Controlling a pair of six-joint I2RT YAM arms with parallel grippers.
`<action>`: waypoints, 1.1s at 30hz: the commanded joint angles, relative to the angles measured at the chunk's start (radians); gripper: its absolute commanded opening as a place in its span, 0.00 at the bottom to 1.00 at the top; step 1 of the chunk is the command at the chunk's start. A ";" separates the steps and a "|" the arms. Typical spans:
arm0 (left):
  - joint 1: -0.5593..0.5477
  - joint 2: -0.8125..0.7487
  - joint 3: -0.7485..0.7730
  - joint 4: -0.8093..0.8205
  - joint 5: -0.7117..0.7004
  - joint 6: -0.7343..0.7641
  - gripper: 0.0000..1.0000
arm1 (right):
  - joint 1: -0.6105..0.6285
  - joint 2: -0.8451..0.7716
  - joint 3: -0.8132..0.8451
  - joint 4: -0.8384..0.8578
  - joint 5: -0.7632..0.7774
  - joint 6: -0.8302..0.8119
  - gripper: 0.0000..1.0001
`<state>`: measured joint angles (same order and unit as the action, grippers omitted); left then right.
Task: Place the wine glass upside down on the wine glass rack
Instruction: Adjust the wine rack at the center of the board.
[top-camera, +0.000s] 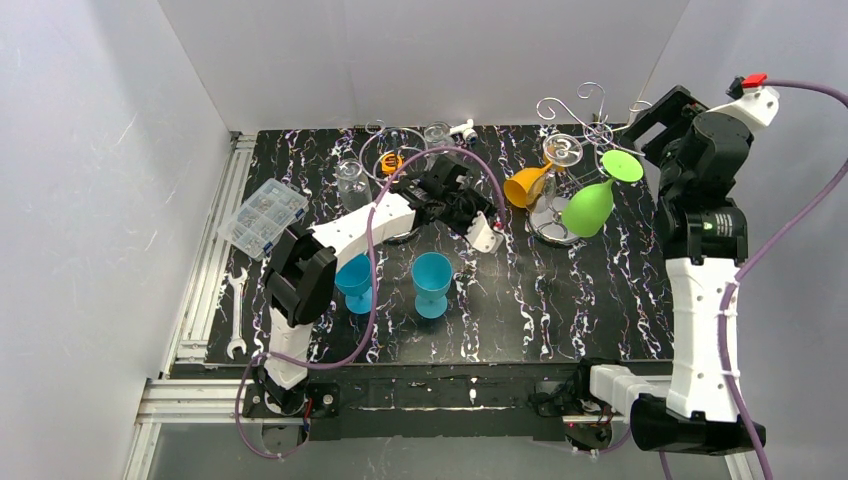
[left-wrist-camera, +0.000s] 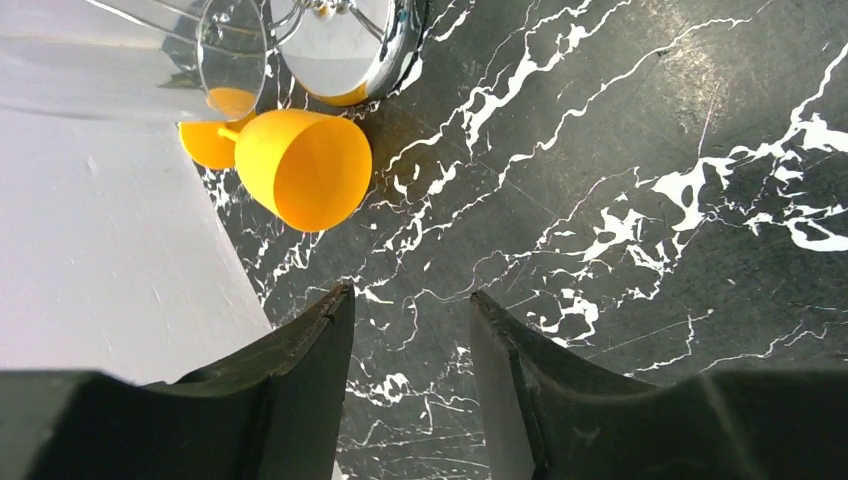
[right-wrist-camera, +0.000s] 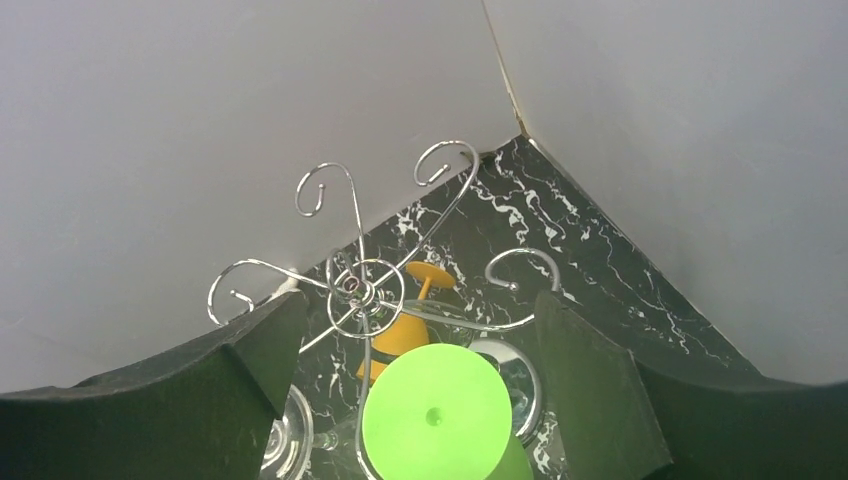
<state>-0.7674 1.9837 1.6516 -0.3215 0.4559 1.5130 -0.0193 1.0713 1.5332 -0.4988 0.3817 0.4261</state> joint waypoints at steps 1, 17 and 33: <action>-0.001 -0.123 -0.011 0.041 -0.029 -0.104 0.45 | 0.002 0.040 0.058 0.009 -0.046 0.005 0.92; -0.001 -0.424 -0.075 -0.083 -0.055 -0.357 0.48 | 0.025 0.288 0.232 -0.081 -0.139 -0.054 0.74; -0.001 -0.553 -0.111 -0.098 -0.101 -0.399 0.50 | 0.154 0.349 0.251 -0.135 0.034 -0.127 0.67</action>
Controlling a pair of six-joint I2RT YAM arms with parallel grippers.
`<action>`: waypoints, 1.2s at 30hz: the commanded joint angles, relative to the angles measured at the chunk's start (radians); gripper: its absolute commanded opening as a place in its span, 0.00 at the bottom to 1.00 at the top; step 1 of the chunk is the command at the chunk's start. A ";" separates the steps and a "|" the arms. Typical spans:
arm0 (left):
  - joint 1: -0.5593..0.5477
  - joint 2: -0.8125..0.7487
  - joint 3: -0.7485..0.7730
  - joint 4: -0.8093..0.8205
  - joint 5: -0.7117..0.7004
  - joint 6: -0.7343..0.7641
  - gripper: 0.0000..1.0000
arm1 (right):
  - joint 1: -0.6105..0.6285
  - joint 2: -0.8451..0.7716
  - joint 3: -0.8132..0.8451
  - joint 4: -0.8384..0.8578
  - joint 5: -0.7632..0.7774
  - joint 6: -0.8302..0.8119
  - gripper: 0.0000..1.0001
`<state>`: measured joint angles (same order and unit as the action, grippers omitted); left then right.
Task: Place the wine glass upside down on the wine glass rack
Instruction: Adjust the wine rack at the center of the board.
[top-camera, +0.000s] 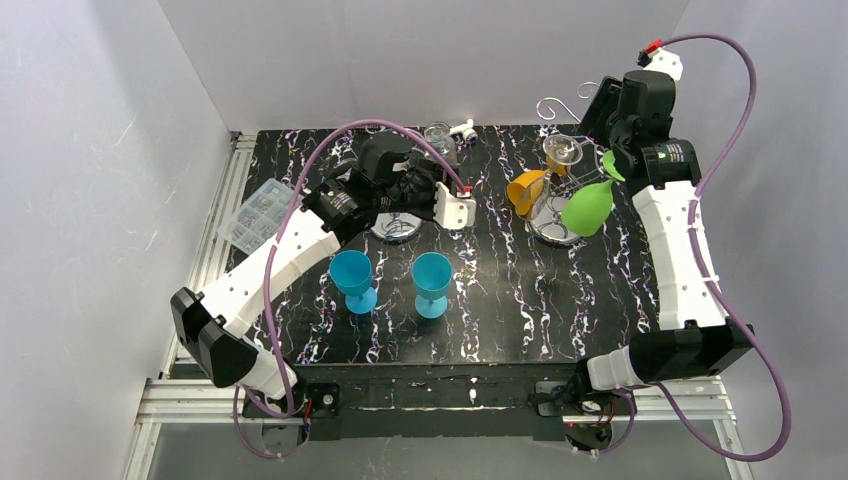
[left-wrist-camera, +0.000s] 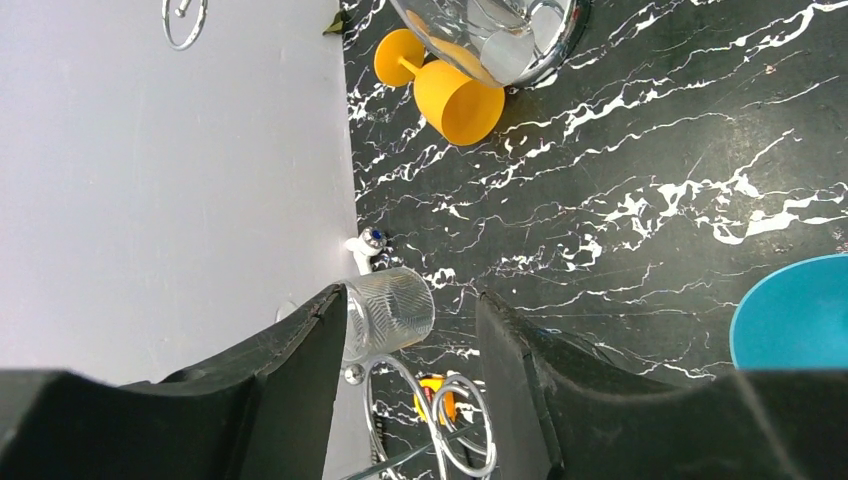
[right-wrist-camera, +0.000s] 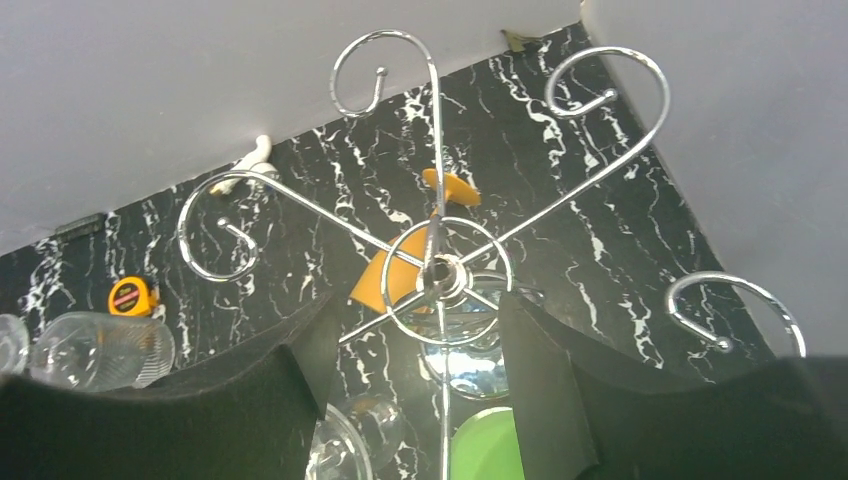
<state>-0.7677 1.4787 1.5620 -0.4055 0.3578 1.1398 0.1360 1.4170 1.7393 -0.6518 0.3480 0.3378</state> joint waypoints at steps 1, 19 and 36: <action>-0.001 -0.051 -0.026 -0.012 -0.002 -0.026 0.50 | -0.001 0.006 0.043 0.026 0.070 -0.046 0.66; 0.001 -0.075 -0.057 0.014 -0.021 -0.023 0.50 | 0.002 0.072 0.079 0.140 0.021 -0.165 0.24; 0.017 -0.099 -0.078 -0.004 -0.032 -0.010 0.50 | 0.002 0.074 0.137 0.194 -0.144 -0.355 0.01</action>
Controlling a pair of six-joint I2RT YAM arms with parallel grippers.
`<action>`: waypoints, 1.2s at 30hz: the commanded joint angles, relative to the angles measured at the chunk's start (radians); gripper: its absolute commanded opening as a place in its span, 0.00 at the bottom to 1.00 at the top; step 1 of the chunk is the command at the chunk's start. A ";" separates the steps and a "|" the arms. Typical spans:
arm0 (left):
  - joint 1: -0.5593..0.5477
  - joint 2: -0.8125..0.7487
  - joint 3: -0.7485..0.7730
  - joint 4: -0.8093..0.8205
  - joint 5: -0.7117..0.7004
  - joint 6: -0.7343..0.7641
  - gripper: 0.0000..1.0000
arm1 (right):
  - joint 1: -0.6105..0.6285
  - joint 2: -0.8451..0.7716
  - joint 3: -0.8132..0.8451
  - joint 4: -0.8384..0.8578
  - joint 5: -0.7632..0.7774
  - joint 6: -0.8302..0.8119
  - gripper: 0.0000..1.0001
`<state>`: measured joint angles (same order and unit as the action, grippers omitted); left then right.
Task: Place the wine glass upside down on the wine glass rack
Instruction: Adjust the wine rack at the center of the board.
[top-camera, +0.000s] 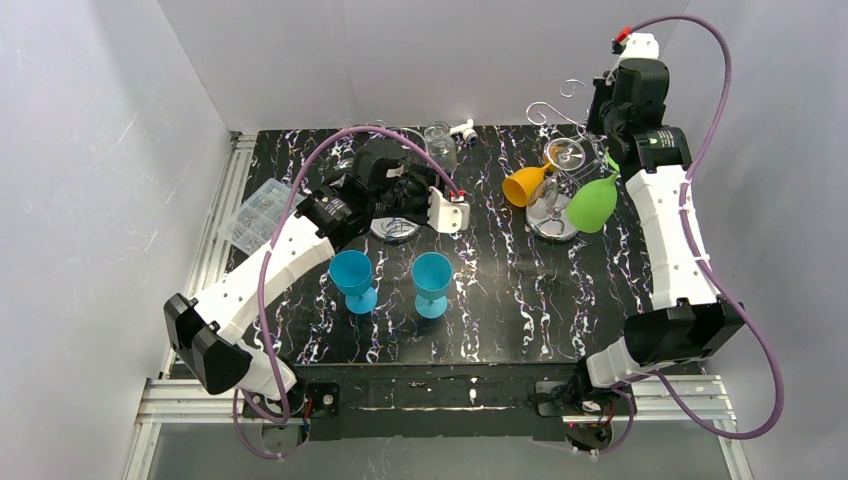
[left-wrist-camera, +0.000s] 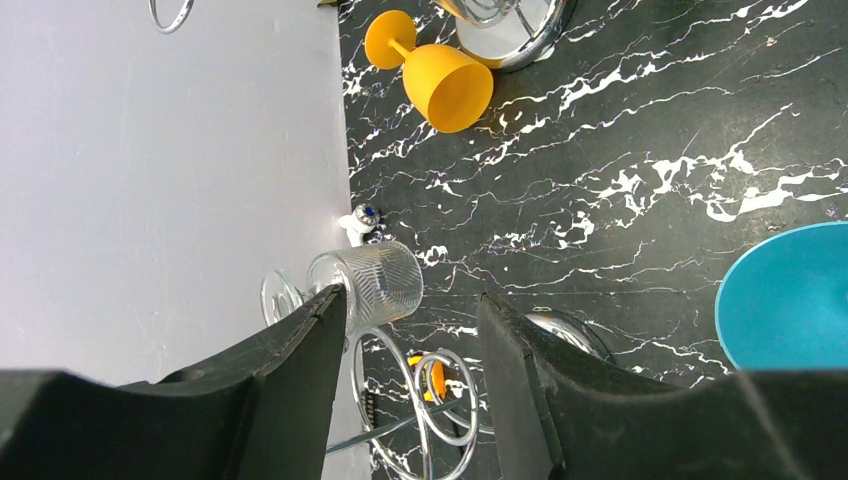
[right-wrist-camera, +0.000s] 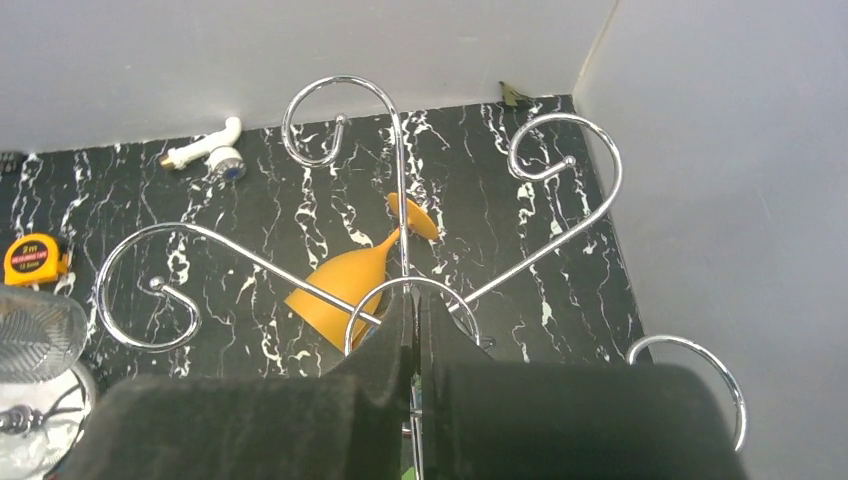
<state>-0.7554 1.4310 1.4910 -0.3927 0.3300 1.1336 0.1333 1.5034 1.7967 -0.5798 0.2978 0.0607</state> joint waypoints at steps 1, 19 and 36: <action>0.005 -0.053 -0.008 -0.017 -0.005 -0.004 0.50 | 0.005 -0.013 0.082 0.121 -0.106 -0.093 0.01; 0.022 -0.075 0.036 -0.092 -0.021 -0.087 0.52 | 0.007 -0.021 0.113 0.062 -0.080 -0.070 0.51; 0.094 -0.100 0.134 -0.157 -0.015 -0.293 0.57 | 0.407 -0.044 0.290 -0.097 0.357 -0.060 0.69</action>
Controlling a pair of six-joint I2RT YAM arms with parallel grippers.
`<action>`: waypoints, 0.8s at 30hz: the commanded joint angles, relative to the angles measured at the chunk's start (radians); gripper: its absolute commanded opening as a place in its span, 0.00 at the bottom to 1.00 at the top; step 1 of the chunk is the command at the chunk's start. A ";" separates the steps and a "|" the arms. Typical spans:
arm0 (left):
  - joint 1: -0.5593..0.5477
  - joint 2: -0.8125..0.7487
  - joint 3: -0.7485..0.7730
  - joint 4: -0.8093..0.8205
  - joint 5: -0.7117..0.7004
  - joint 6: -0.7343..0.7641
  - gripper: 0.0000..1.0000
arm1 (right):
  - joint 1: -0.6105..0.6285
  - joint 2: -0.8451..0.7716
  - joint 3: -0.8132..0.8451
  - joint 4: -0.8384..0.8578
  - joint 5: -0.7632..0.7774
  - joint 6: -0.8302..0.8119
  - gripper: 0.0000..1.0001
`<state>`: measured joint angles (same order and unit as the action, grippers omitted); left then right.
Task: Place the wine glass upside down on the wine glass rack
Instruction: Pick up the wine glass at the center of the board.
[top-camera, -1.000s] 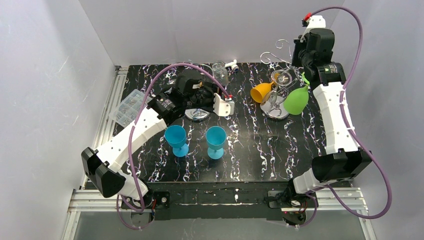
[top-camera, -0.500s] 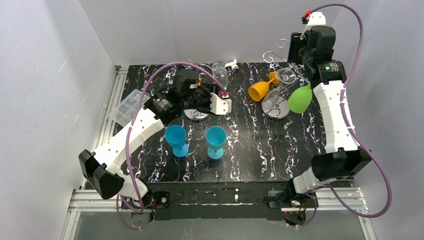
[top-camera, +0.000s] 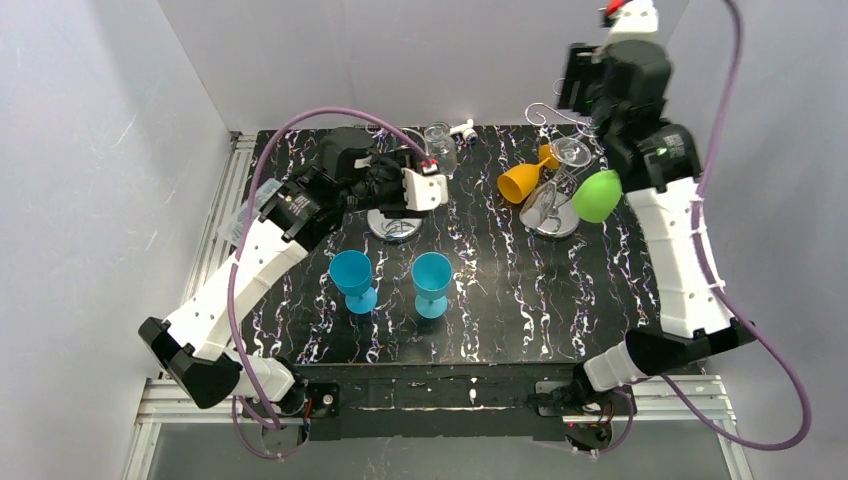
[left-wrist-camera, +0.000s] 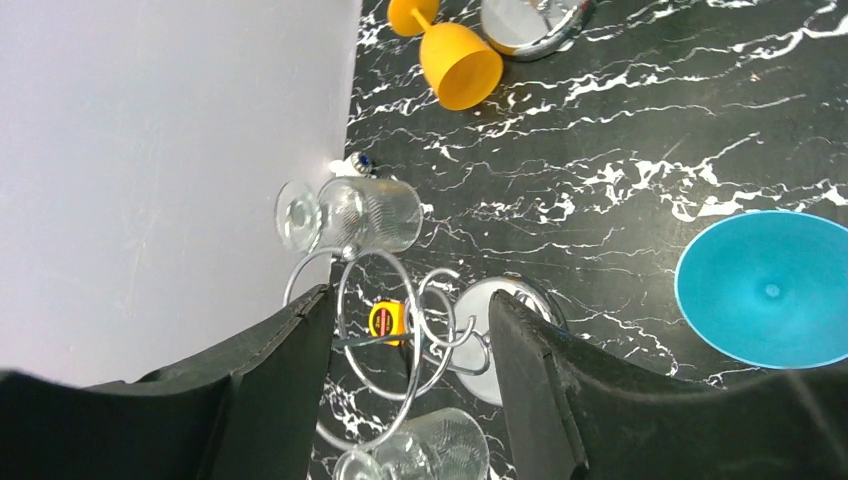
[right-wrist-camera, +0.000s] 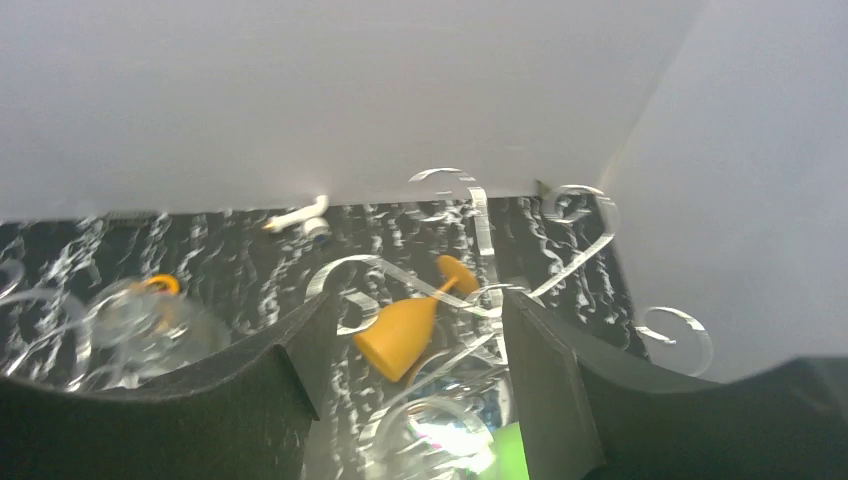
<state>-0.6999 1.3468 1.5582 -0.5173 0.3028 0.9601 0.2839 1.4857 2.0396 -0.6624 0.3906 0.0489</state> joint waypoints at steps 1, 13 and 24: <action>0.050 -0.016 0.073 -0.033 0.014 -0.142 0.57 | 0.362 -0.002 0.047 -0.021 0.365 -0.107 0.70; 0.229 -0.171 -0.022 0.080 0.037 -0.316 0.59 | 0.721 0.087 -0.193 -0.097 0.672 -0.163 0.69; 0.261 -0.241 -0.027 0.087 0.023 -0.326 0.61 | 0.712 0.209 -0.342 -0.135 0.714 -0.220 0.67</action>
<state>-0.4466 1.1265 1.5384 -0.4485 0.3191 0.6513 1.0019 1.6403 1.7593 -0.8160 1.0339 -0.1250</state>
